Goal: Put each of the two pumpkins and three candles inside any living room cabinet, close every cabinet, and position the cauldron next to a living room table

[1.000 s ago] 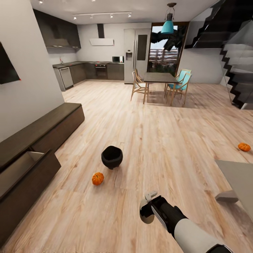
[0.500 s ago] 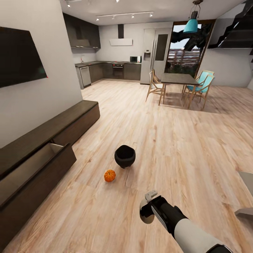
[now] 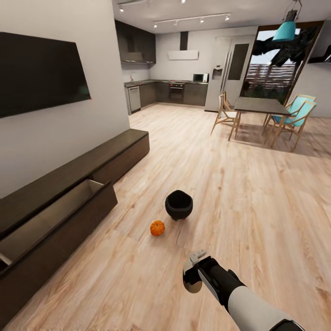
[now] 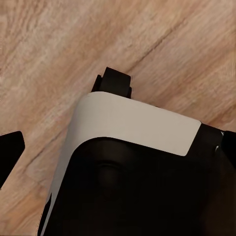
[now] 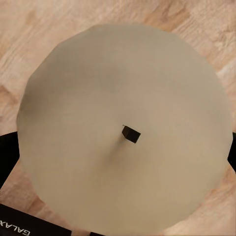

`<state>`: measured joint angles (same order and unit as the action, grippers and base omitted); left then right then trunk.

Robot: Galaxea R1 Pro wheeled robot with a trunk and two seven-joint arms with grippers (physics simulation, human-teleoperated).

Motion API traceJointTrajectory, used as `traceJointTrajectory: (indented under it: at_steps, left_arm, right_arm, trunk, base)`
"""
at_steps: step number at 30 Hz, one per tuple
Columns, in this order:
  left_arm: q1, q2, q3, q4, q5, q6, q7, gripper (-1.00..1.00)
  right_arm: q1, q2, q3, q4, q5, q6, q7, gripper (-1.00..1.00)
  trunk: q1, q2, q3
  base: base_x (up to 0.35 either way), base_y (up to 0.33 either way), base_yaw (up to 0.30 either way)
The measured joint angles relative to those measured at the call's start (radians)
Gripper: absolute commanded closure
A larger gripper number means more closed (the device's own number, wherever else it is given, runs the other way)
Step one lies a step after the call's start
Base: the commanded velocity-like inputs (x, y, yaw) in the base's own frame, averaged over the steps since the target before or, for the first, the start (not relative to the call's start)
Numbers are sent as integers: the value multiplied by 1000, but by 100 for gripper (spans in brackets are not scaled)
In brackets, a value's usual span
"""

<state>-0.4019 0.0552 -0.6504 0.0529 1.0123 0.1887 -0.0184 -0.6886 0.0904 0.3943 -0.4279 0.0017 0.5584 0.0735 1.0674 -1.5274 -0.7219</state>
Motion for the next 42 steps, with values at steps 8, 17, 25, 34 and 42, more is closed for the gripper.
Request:
traceJointTrajectory:
  at_steps: [8,17,25,34,42]
  left_arm:
    - [0,0,0,-1,0,0,0,-100]
    - [0,0,0,0,-1,0,0,-100]
    - [0,0,0,-1,-1,-2,0,-100]
    - [0,1,0,-1,-1,-2,0,-100]
    - [0,2,0,-1,-1,-2,0,-100]
  right_arm:
    - [0,0,0,0,0,0,0,100]
    - [0,0,0,0,-1,0,0,100]
    - [0,0,0,0,0,0,0,100]
    - [0,0,0,0,0,0,0,100]
    - [0,0,0,0,0,0,0,100]
  trunk:
    - [0,0,0]
    - [0,0,0]
    - [0,0,0]
    - [0,0,0]
    - [0,0,0]
  base:
    - [0,0,290]
    - [63,-96,290]
    - [217,-240,290]
    - [222,-244,290]
    - [222,-243,291]
